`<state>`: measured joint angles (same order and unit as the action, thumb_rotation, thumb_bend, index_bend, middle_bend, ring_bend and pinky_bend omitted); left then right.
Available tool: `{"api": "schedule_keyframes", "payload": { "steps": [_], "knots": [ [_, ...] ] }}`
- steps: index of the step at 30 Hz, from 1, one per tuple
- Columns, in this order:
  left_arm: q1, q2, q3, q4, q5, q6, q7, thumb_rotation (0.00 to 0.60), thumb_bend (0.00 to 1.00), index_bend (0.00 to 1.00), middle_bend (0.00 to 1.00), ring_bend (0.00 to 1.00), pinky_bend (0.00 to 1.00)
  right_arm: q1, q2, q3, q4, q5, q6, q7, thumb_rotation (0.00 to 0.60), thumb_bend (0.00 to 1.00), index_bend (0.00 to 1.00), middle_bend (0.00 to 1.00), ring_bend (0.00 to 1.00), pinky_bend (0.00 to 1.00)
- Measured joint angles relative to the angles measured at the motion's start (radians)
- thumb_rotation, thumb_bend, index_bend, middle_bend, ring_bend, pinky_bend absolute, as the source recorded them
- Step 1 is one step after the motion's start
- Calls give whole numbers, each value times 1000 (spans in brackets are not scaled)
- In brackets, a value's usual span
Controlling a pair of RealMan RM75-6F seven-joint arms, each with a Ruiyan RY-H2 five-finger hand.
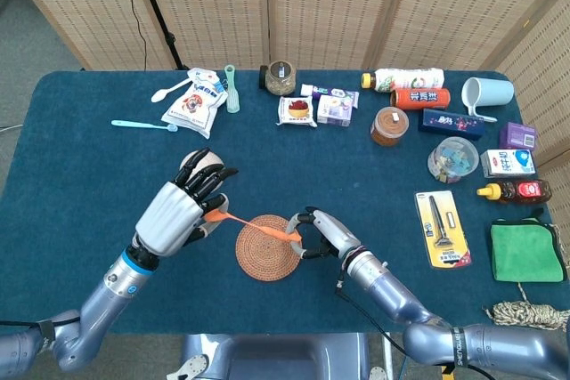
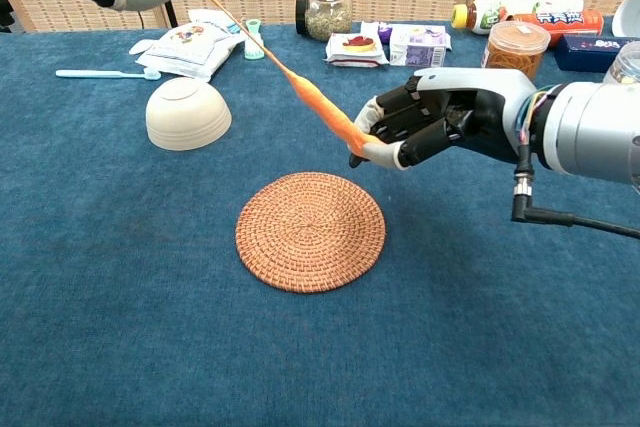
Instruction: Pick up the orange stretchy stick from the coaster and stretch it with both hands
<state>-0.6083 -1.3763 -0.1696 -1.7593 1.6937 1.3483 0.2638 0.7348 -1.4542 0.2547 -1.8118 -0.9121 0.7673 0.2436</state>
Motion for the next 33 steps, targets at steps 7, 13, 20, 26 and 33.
{"api": "schedule_keyframes", "payload": {
  "steps": [7,13,20,26,33],
  "knots": [
    [15,44,-23,-11,-5,37,-23,600,413,776,232,208,0,-12,9,-5,7,-5,-4,13,600,508,801,423,281,26],
    [28,93,-51,-19,-23,67,-52,600,411,776,232,208,0,-22,14,-9,12,-11,-5,22,600,508,801,423,284,26],
    [48,145,-80,-19,-59,92,-84,600,412,773,232,208,0,-36,20,-12,18,-19,-5,37,600,508,801,423,284,26],
    [61,180,-90,12,-82,99,-113,600,412,771,232,208,0,-47,29,-16,20,-23,-4,44,600,508,801,423,284,26],
    [65,189,-101,48,-111,101,-129,600,411,771,232,208,0,-63,36,-21,28,-31,-7,63,600,508,801,423,285,26]
  ]
}}
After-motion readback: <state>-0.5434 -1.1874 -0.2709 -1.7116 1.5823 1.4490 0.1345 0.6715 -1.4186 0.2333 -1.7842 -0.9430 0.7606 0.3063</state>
